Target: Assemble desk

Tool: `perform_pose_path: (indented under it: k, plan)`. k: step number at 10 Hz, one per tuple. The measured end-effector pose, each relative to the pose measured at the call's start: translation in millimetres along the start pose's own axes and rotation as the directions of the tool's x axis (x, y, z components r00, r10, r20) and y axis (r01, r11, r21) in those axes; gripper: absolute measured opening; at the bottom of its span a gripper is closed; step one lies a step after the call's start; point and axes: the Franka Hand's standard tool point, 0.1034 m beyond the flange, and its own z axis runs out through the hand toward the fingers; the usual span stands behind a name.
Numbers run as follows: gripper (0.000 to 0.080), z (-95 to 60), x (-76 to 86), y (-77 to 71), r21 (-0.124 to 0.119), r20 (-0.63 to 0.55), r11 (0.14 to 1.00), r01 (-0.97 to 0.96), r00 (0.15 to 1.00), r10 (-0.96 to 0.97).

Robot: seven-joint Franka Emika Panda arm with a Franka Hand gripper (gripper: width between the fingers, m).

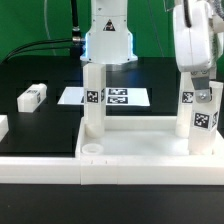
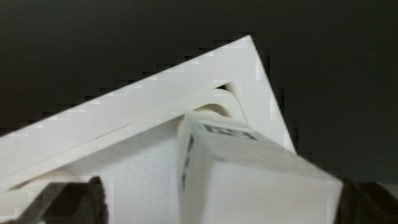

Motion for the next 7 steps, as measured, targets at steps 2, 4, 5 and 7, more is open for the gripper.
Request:
perform_pose_path:
  k: [2,4,5,7]
  plan:
    - [0.0646,0.2,0.4,0.0,0.0,0.0,0.988,0.154,0.988,-0.154]
    - [0.0648,-2.2,2.8,-0.3,-0.072,-0.001,0.914,0.398,0.917,-0.399]
    - [0.0648,-4.0,3.4,-6.5,-0.078,0.0,0.856,0.511,0.859,-0.513]
    - [0.0648,-4.8,4.0,-11.4,-0.099,0.017,0.721,0.686,0.725,-0.688]
